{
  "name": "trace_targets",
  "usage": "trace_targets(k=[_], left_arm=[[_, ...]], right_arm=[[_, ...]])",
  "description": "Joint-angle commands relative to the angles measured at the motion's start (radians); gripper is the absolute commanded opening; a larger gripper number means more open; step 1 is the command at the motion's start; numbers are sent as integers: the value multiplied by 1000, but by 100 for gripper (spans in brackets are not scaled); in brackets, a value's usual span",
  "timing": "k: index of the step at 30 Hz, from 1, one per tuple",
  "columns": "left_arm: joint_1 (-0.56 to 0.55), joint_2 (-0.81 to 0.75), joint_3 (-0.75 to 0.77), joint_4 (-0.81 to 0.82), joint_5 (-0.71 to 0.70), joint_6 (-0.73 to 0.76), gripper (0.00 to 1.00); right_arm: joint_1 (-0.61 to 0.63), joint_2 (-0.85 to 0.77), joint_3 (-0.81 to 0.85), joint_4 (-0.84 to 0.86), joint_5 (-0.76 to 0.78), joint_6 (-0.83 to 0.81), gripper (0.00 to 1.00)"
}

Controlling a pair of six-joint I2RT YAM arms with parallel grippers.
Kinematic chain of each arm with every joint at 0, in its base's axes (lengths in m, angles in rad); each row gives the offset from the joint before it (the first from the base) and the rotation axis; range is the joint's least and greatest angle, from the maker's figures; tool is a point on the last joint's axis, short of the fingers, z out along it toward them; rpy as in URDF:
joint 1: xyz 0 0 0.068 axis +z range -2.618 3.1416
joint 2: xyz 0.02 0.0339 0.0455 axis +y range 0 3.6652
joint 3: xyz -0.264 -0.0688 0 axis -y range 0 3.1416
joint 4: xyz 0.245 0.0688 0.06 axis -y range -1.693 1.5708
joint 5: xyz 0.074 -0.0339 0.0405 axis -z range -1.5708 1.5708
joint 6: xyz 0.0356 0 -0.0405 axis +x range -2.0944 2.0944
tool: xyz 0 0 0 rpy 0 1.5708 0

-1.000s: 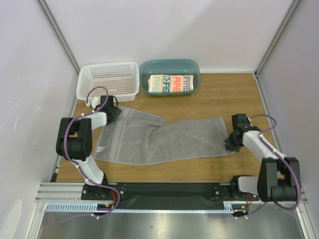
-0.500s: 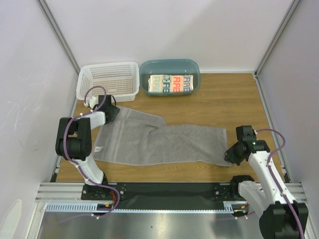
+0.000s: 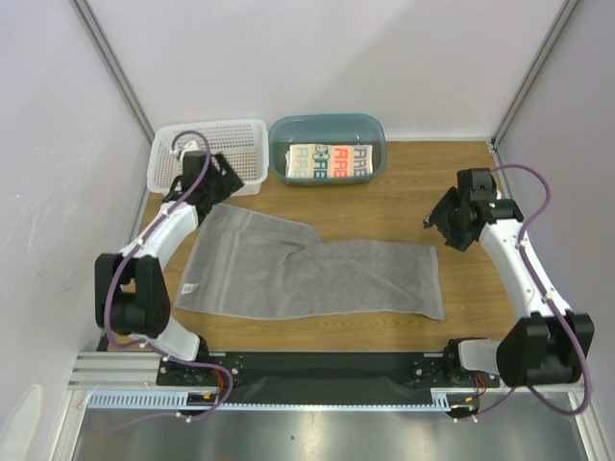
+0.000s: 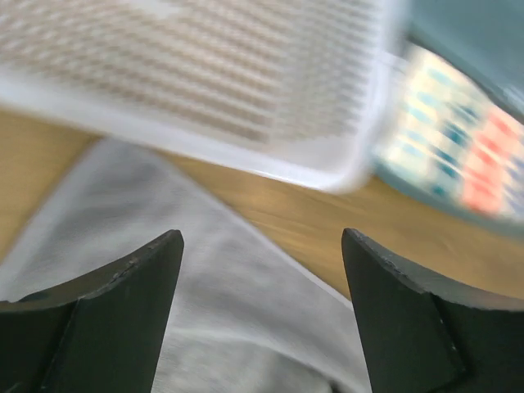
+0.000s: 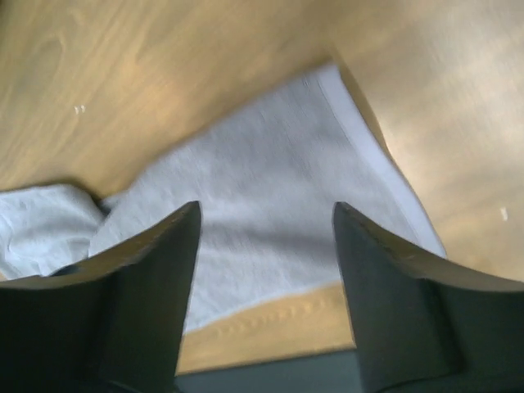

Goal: Fold and stack the towels
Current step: Flatten out the crumpled towel

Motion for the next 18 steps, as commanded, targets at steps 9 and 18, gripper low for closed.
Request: trace_targets(k=[9, 18], left_arm=[[-450, 27, 90, 5, 187, 252, 86], [-569, 308, 342, -230, -49, 298, 90]], right_arm=[[-22, 286, -38, 313, -7, -117, 83], [-93, 292, -141, 389, -1, -133, 89]])
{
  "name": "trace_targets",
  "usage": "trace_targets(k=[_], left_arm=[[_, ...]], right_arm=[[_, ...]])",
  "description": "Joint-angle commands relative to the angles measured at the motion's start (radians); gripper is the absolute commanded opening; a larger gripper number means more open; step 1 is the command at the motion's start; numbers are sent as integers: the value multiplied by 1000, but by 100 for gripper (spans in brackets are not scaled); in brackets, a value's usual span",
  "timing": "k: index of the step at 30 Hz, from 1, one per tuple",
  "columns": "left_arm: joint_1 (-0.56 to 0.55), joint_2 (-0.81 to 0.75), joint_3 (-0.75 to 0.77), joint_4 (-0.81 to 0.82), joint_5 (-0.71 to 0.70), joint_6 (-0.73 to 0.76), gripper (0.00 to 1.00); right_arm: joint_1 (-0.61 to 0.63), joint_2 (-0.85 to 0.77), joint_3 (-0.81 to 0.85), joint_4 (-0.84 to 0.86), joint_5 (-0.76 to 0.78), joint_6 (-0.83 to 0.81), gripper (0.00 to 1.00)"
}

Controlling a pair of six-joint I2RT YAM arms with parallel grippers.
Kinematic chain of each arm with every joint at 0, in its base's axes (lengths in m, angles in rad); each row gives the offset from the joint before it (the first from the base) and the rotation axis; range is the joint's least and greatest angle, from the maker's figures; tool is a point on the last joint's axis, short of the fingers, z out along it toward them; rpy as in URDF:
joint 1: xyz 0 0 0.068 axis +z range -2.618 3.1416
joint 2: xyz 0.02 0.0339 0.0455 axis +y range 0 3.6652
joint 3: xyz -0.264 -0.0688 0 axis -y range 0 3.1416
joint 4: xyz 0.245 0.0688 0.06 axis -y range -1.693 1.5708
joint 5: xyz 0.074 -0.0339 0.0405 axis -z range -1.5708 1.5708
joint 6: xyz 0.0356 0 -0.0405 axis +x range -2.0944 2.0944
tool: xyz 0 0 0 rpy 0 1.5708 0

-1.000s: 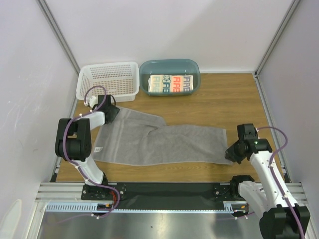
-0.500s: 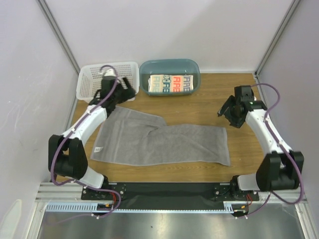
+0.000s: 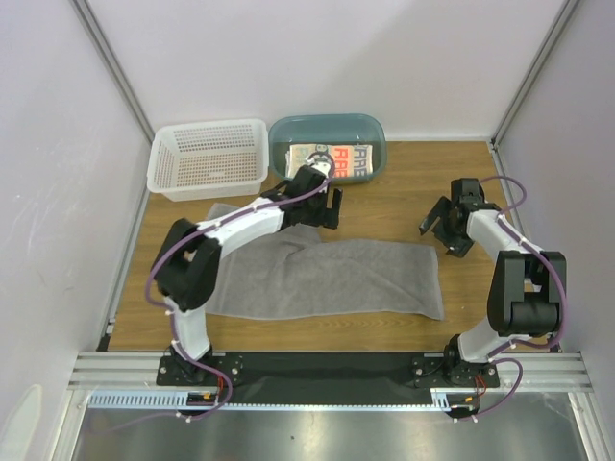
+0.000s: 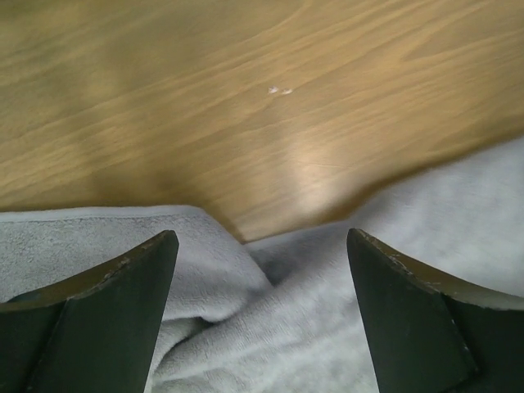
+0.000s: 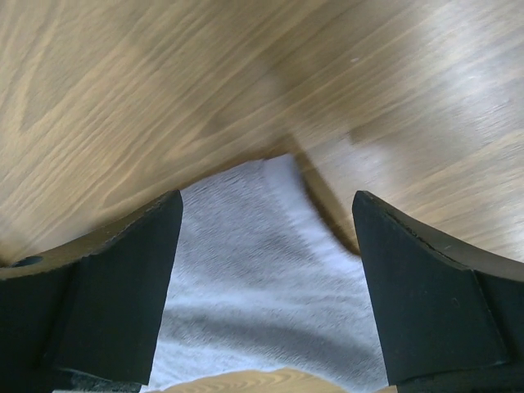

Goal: Fold and stack the towels
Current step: Flatten out the crumpled towel

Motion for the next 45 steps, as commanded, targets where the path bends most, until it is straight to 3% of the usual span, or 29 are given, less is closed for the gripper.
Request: trace_targets(k=[1, 16, 21, 25, 26, 27, 29, 31, 33, 45], left_arm=[[-12, 72, 126, -132, -157, 10, 90], [-59, 139, 54, -109, -253, -157, 79], [-58, 181, 81, -118, -286, -165, 59], [-56, 218, 120, -115, -279, -180, 39], [-52, 221, 129, -109, -276, -185, 30], [-50, 225, 129, -107, -277, -193, 30], [-41, 224, 137, -100, -277, -199, 12], [-26, 219, 144, -95, -283, -214, 1], [-12, 209, 149, -86, -286, -226, 0], [139, 112, 94, -6, -357, -324, 0]], right_arm=[[-22, -10, -24, 61, 6, -24, 90], [-52, -13, -184, 145, -20, -23, 85], [-54, 13, -190, 160, -42, -29, 73], [-54, 2, -199, 154, -45, -40, 53], [-54, -11, -199, 150, -45, -43, 42], [-54, -18, -201, 147, -45, -44, 39], [-54, -41, -205, 134, -74, -46, 33], [-54, -80, -212, 122, -91, -43, 17], [-54, -113, -218, 105, -95, -32, 0], [-54, -418, -250, -128, -56, -41, 0]])
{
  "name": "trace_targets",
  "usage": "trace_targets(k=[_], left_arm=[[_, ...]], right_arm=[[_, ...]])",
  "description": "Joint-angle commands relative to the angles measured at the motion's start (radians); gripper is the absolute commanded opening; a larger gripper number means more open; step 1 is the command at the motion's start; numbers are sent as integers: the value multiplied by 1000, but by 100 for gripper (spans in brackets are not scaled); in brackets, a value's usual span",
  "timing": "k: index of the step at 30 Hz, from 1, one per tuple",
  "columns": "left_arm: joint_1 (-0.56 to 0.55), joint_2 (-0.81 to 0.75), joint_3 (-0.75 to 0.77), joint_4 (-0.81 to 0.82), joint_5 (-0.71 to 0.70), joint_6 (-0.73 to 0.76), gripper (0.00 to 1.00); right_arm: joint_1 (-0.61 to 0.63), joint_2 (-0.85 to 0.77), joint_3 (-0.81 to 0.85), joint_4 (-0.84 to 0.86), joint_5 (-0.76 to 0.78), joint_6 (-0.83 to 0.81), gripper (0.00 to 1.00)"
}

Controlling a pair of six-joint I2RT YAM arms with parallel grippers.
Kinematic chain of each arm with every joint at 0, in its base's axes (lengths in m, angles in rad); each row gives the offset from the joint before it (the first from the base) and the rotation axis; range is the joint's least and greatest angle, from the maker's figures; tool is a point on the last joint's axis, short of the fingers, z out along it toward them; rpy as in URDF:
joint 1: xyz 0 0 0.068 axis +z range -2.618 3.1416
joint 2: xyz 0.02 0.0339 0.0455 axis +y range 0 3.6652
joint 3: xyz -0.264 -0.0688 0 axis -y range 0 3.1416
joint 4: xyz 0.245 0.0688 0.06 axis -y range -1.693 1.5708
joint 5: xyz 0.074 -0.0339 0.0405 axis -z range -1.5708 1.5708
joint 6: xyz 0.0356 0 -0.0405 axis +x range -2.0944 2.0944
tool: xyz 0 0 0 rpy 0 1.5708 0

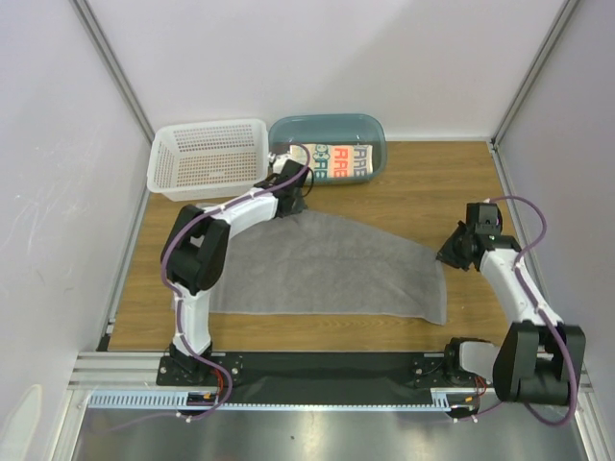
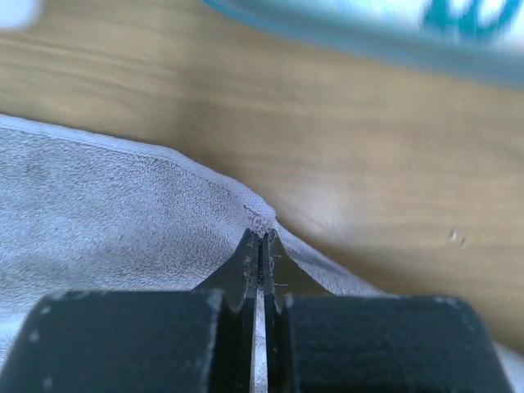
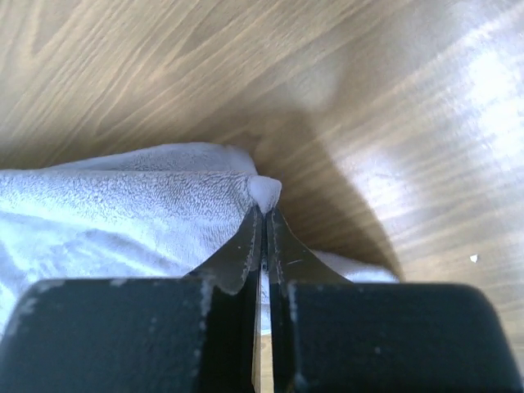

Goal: Fold and stack the towels
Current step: Flatten out the crumpled towel

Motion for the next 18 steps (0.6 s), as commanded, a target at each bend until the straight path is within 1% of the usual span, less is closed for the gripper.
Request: trace_targets(k=[1, 4, 7, 8, 9, 10, 11, 12, 14, 15, 16, 17, 18], left_arm=[[42, -99, -41, 64, -50, -61, 0], [50, -138, -100, 108, -81, -86, 0], [53, -126, -100, 124, -56, -74, 0], [53, -105, -94, 115, -47, -65, 0], [53, -97, -91, 113, -24, -58, 1], [53, -90, -94, 115, -7, -54, 3], [52, -80, -97, 122, 5, -40, 7], [52, -80, -101, 124, 33, -29, 17], [50, -85, -109, 128, 51, 3, 27], [50, -103, -115, 130, 60, 15, 37], [50, -117, -126, 133, 67, 29, 40], [49, -151, -135, 138, 67, 55, 45], [47, -169, -143, 138, 67, 69, 60]], right_arm=[[-1, -71, -45, -103, 28, -7, 0], [-1, -81, -80, -122, 1, 0, 0], [-1, -36, -123, -84, -34, 7, 1], [-1, -13, -119, -79, -36, 5, 5], [-1, 40, -114, -73, -45, -6, 26], [-1, 68, -107, -65, -51, -19, 31], [-1, 100, -85, -65, -56, -27, 33], [-1, 142, -73, -68, -76, -50, 40], [0, 165, -44, -83, -82, -67, 43], [0, 166, -12, -88, -90, -75, 45], [0, 154, 8, -99, -88, -78, 47], [0, 145, 27, -105, -93, -79, 50], [0, 131, 74, -109, -94, -79, 52]])
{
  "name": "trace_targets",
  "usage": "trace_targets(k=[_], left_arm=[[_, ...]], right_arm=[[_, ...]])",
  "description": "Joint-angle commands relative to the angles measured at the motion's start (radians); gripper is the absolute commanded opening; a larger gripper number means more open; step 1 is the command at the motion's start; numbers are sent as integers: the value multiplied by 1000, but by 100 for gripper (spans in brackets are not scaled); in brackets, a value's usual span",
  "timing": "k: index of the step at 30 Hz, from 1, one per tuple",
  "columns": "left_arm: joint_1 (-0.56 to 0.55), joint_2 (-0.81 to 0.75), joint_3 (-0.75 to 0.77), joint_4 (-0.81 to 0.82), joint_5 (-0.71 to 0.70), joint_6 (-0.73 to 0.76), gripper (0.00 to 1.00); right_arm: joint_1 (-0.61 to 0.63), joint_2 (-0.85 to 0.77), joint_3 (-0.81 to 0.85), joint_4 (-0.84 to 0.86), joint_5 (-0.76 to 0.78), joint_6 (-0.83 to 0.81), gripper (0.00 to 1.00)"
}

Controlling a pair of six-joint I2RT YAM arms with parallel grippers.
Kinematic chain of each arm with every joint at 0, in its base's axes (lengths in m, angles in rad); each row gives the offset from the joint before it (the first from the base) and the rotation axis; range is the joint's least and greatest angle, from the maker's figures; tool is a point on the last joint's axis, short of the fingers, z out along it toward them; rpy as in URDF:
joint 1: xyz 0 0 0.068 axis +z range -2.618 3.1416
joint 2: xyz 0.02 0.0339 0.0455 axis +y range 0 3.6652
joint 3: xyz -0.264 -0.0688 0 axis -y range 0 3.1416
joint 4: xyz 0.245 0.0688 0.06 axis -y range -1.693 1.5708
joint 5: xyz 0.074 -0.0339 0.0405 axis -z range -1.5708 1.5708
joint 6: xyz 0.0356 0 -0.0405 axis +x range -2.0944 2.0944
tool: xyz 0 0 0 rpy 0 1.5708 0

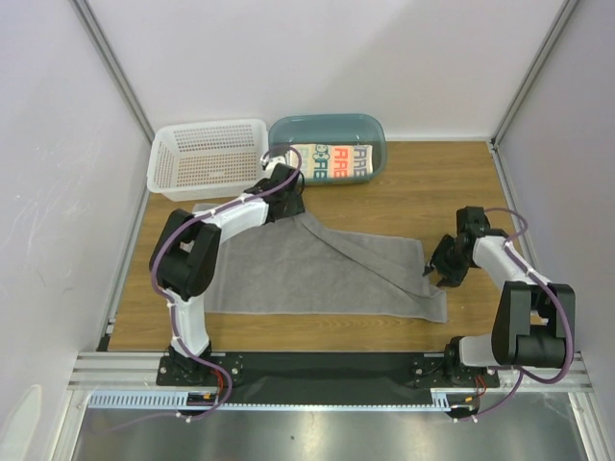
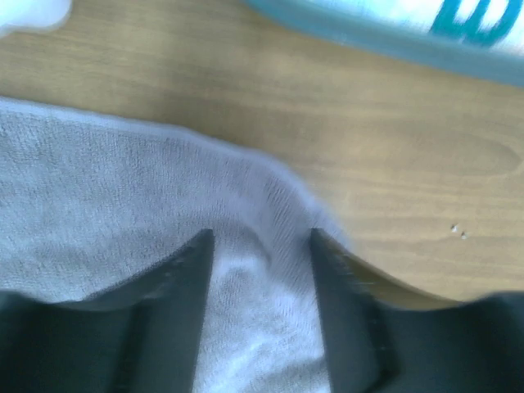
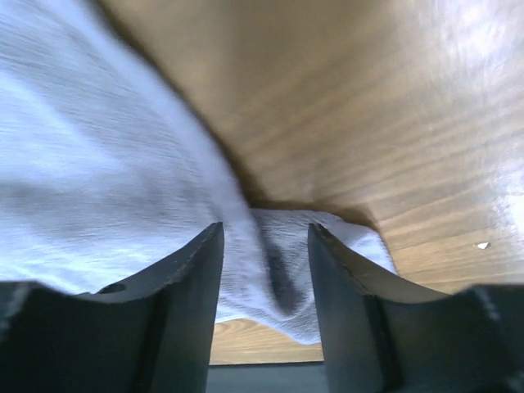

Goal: Fold and stack the towels
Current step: Flatten out the crumpled towel

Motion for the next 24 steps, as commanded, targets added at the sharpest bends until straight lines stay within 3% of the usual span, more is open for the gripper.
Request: trace_targets(k=[1, 3, 6, 15, 24], left_arm=[[2, -101, -28, 28, 22, 78, 67], [1, -154, -30, -7, 18, 115, 78], [-9, -211, -37, -59, 7, 153, 87], [-15, -463, -284, -191, 65, 48, 92], [16, -626, -525, -197, 147, -87, 93]], right_arm=[[-2, -58, 128, -24, -11, -34, 54], [-2, -76, 170, -10, -15, -34, 57], [-2, -75, 213, 77, -40, -54, 64], [30, 207, 331, 177, -35, -121, 68], [61, 325, 351, 216, -26, -154, 67]])
